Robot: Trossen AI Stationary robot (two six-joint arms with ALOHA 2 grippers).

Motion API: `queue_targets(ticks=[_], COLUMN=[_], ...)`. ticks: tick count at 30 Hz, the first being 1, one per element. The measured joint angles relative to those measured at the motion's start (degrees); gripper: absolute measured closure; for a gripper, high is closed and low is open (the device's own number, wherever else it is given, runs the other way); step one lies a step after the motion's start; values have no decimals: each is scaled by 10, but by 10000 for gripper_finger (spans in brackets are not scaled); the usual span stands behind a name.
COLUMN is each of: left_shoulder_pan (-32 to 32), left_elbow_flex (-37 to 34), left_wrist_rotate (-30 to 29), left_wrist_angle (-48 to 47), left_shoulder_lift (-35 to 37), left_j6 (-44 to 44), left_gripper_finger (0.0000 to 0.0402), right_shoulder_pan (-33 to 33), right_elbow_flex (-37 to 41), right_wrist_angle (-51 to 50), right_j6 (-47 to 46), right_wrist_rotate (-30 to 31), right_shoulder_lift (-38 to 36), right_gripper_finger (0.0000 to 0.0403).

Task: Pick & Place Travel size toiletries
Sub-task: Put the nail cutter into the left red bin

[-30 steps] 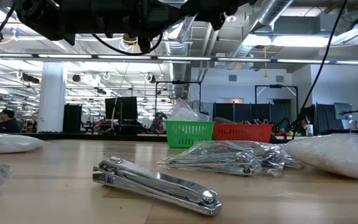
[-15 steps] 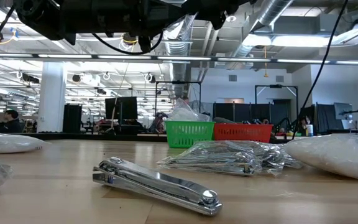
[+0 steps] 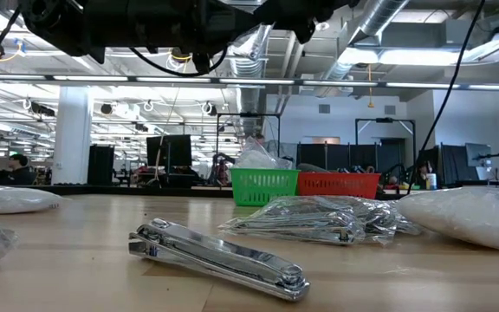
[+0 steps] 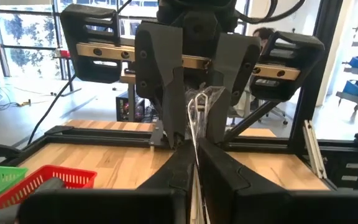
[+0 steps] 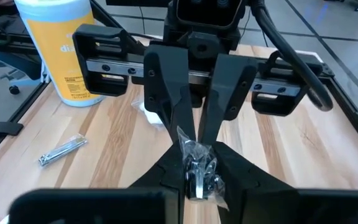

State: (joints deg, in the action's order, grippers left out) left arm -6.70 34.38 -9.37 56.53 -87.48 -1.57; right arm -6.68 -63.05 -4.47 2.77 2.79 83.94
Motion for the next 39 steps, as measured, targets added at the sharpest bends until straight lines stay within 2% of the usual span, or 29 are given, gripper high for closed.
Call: queue_targets(ticks=[12,22,39], left_shoulder_pan=[-1,0,-12], left_elbow_flex=[-2,-6,-5], left_wrist_rotate=[-23,-37,-31], left_wrist_angle=[-17,-54,-58], left_shoulder_lift=[0,22,36], left_j6=[5,24,11], left_gripper_finger=[330,295,295], right_shoulder_pan=[0,7,122], right_elbow_flex=[0,0,0], right_wrist_angle=[-21,-65,-85], right_j6=[1,2,2], right_wrist_rotate=[-2,-7,-2], right_shoulder_lift=[-2,-48,-41], right_gripper_finger=[359,359,359])
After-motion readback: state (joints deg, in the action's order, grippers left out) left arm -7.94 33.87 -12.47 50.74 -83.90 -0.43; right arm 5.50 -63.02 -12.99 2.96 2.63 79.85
